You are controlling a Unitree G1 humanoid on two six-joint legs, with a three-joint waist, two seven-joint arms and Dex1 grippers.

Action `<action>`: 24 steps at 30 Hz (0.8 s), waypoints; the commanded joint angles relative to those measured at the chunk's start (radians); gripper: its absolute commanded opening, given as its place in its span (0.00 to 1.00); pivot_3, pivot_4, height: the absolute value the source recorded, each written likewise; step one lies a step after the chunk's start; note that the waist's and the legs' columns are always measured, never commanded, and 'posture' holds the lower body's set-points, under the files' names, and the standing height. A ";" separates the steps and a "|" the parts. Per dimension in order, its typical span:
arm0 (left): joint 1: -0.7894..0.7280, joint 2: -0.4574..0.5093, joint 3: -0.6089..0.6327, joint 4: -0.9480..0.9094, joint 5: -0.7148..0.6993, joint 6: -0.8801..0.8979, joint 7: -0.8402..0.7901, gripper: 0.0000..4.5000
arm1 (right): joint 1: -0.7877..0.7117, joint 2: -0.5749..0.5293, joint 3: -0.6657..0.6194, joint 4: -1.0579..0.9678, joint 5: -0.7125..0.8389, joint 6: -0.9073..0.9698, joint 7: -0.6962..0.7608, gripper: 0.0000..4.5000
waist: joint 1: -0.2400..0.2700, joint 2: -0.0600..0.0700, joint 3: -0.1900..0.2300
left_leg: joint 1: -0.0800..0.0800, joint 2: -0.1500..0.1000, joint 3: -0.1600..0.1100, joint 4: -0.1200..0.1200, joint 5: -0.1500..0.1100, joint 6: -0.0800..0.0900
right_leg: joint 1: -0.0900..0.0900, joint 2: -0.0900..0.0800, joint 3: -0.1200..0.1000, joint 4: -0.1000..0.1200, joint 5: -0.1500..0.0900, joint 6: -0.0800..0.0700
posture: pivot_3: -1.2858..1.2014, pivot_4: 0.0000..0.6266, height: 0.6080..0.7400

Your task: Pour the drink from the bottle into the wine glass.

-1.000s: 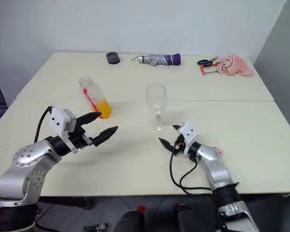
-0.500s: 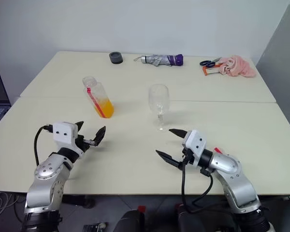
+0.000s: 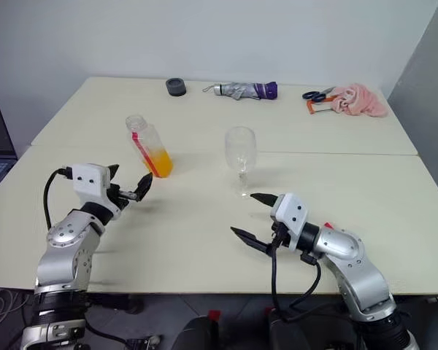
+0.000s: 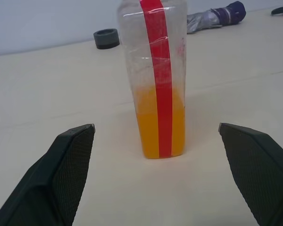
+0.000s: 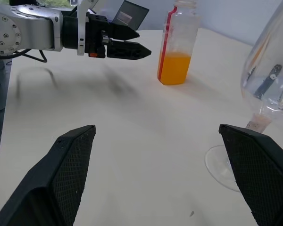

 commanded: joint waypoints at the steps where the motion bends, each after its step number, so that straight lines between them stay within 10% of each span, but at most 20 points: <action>1: -0.043 0.031 -0.003 0.020 0.008 -0.013 -0.023 1.00 | -0.008 -0.001 0.001 -0.043 0.007 -0.002 -0.011 0.99 | 0.000 0.000 0.000 | 0.000 0.000 0.000 0.000 0.000 0.000 | 0.000 0.000 0.000 0.000 0.000 0.000 | 0.52 0.24 1.00; 24: -0.370 0.056 -0.056 0.440 0.055 -0.106 -0.128 1.00 | -0.043 -0.001 0.015 -0.047 0.004 0.007 -0.023 0.99 | 0.001 0.000 0.000 | -0.001 -0.001 -0.001 0.000 0.000 0.000 | 0.000 0.001 -0.002 0.000 0.000 0.000 | 0.52 0.24 1.00</action>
